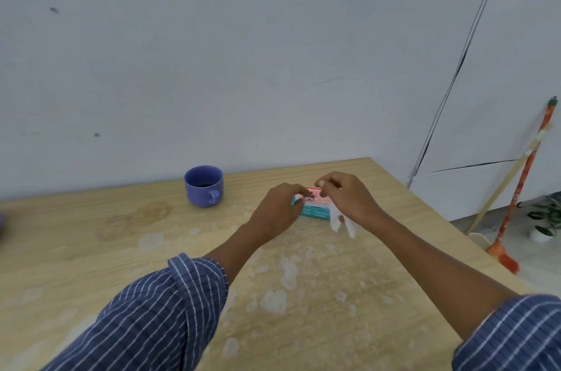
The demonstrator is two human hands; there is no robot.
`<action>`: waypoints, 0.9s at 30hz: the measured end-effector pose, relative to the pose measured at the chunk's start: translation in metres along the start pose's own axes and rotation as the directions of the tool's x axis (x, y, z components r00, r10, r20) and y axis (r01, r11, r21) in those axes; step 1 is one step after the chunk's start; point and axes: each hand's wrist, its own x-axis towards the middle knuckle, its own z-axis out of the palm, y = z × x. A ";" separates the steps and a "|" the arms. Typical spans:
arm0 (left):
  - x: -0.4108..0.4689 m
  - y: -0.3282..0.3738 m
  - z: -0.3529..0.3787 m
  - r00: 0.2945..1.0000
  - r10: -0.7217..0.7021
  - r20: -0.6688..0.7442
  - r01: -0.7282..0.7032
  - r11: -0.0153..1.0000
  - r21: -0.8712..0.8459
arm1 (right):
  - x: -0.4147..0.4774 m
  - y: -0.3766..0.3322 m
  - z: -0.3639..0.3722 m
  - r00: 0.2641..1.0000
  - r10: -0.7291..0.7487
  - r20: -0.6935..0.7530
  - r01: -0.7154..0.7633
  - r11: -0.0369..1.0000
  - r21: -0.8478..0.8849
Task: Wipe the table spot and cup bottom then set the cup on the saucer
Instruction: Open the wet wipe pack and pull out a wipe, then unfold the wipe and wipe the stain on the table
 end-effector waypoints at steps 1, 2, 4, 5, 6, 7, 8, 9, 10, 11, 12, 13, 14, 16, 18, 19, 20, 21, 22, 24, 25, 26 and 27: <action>-0.006 0.004 -0.004 0.996 -0.083 -0.019 0.078 0.984 -0.158 | -0.003 -0.009 0.003 1.000 0.018 0.008 -0.019 0.994 0.106; -0.013 0.009 -0.010 0.981 -0.188 0.043 0.191 0.917 -0.350 | -0.007 -0.019 0.007 0.999 0.029 0.027 -0.034 0.982 0.187; -0.025 0.015 -0.023 0.886 -0.329 0.328 0.464 0.606 -0.646 | -0.016 -0.038 0.016 0.997 0.030 0.072 -0.047 0.964 0.262; -0.034 0.016 -0.032 0.829 -0.341 0.443 0.558 0.449 -0.698 | -0.021 -0.046 0.021 0.995 0.022 0.093 -0.046 0.962 0.268; -0.042 0.014 -0.040 0.790 -0.339 0.510 0.609 0.341 -0.716 | -0.026 -0.054 0.026 0.993 0.015 0.118 -0.047 0.962 0.271; -0.050 0.010 -0.048 0.773 -0.337 0.538 0.627 0.270 -0.731 | -0.031 -0.061 0.031 0.989 0.013 0.150 -0.053 0.961 0.271; -0.058 0.005 -0.055 0.772 -0.334 0.540 0.622 0.225 -0.750 | -0.035 -0.068 0.035 0.982 0.010 0.187 -0.062 0.959 0.277; -0.063 0.001 -0.060 0.778 -0.330 0.534 0.610 0.191 -0.769 | -0.039 -0.073 0.038 0.975 0.006 0.222 -0.071 0.956 0.286; -0.070 -0.004 -0.065 0.794 -0.335 0.508 0.582 0.176 -0.794 | -0.044 -0.078 0.041 0.968 -0.008 0.251 -0.068 0.954 0.293; -0.077 -0.010 -0.072 0.816 -0.358 0.454 0.536 0.173 -0.826 | -0.049 -0.084 0.046 0.963 -0.027 0.268 -0.054 0.956 0.289; -0.083 -0.015 -0.078 0.835 -0.394 0.384 0.480 0.182 -0.858 | -0.054 -0.089 0.051 0.961 -0.042 0.273 -0.036 0.961 0.276; -0.090 -0.019 -0.085 0.846 -0.438 0.304 0.420 0.197 -0.886 | -0.059 -0.093 0.057 0.960 -0.053 0.276 -0.021 0.965 0.261; -0.096 -0.024 -0.091 0.851 -0.473 0.226 0.364 0.223 -0.904 | -0.063 -0.098 0.063 0.958 -0.057 0.281 -0.017 0.967 0.254; -0.110 -0.034 -0.105 0.864 -0.493 0.106 0.297 0.327 -0.897 | -0.070 -0.105 0.074 0.945 -0.057 0.321 -0.033 0.962 0.270; -0.126 -0.042 -0.118 0.888 -0.456 0.056 0.273 0.427 -0.862 | -0.077 -0.113 0.085 0.925 -0.065 0.374 -0.060 0.947 0.314; -0.133 -0.046 -0.125 0.900 -0.433 0.052 0.271 0.461 -0.845 | -0.080 -0.118 0.091 0.921 -0.068 0.384 -0.066 0.943 0.325; -0.140 -0.049 -0.131 0.909 -0.414 0.050 0.270 0.494 -0.827 | -0.082 -0.124 0.098 0.922 -0.073 0.380 -0.060 0.943 0.328; -0.146 -0.052 -0.136 0.914 -0.404 0.040 0.266 0.521 -0.811 | -0.084 -0.129 0.104 0.925 -0.082 0.372 -0.049 0.944 0.328; -0.151 -0.054 -0.141 0.915 -0.404 0.022 0.257 0.540 -0.801 | -0.085 -0.134 0.110 0.926 -0.091 0.367 -0.041 0.941 0.335; -0.160 -0.056 -0.151 0.910 -0.413 -0.023 0.236 0.564 -0.792 | -0.086 -0.143 0.121 0.925 -0.106 0.365 -0.038 0.930 0.365; -0.164 -0.057 -0.155 0.906 -0.422 -0.027 0.240 0.565 -0.789 | -0.087 -0.148 0.125 0.923 -0.116 0.366 -0.037 0.923 0.384; -0.169 -0.058 -0.158 0.898 -0.441 -0.006 0.267 0.554 -0.789 | -0.088 -0.153 0.128 0.922 -0.125 0.366 -0.040 0.911 0.410; -0.173 -0.060 -0.162 0.886 -0.463 0.041 0.315 0.533 -0.785 | -0.089 -0.157 0.132 0.923 -0.129 0.361 -0.050 0.893 0.447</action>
